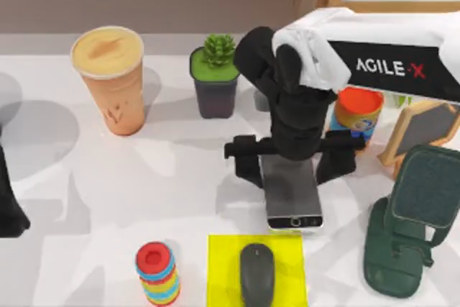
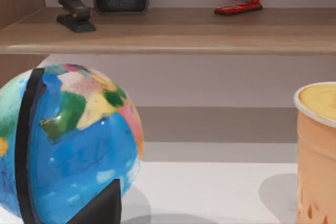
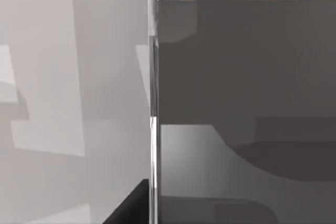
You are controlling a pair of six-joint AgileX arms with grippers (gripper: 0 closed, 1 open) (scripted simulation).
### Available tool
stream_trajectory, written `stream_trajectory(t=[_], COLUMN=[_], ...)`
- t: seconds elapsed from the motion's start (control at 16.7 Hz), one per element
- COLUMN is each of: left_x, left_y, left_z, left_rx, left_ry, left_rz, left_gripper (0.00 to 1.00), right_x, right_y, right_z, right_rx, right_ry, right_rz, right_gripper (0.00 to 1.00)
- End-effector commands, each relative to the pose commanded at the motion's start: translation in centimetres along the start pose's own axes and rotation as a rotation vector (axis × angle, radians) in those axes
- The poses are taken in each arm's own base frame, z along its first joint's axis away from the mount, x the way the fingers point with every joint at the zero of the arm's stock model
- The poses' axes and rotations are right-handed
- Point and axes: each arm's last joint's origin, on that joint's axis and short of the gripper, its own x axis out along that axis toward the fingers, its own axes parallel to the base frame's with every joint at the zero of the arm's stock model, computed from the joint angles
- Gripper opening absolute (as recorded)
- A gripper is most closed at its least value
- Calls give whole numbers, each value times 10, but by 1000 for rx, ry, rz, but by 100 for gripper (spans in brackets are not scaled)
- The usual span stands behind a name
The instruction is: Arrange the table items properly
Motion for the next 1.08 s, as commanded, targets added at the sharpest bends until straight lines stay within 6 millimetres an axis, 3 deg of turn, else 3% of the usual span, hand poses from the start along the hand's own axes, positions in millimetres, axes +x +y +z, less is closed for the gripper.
stream_trajectory(t=[0.18,0.48,0.6,0.72,0.9,1.08], left_x=[0,0,0,0,0,0], left_y=[0,0,0,0,0,0], left_z=[0,0,0,0,0,0], left_rx=[0,0,0,0,0,0], left_ry=[0,0,0,0,0,0], left_rz=[0,0,0,0,0,0], left_gripper=[100,100,100,100,100,100], right_x=[-17,-18,-26,-39,-60,-81], right_y=[0,1,8,22,40,36], right_z=[0,-1,-12,-41,-106,-175], right_rx=[-2,0,0,2,25,84], right_ry=[1,3,-25,-75,-213,-438], right_rz=[0,-3,-24,-78,-189,-269], right_gripper=[0,0,0,0,0,0])
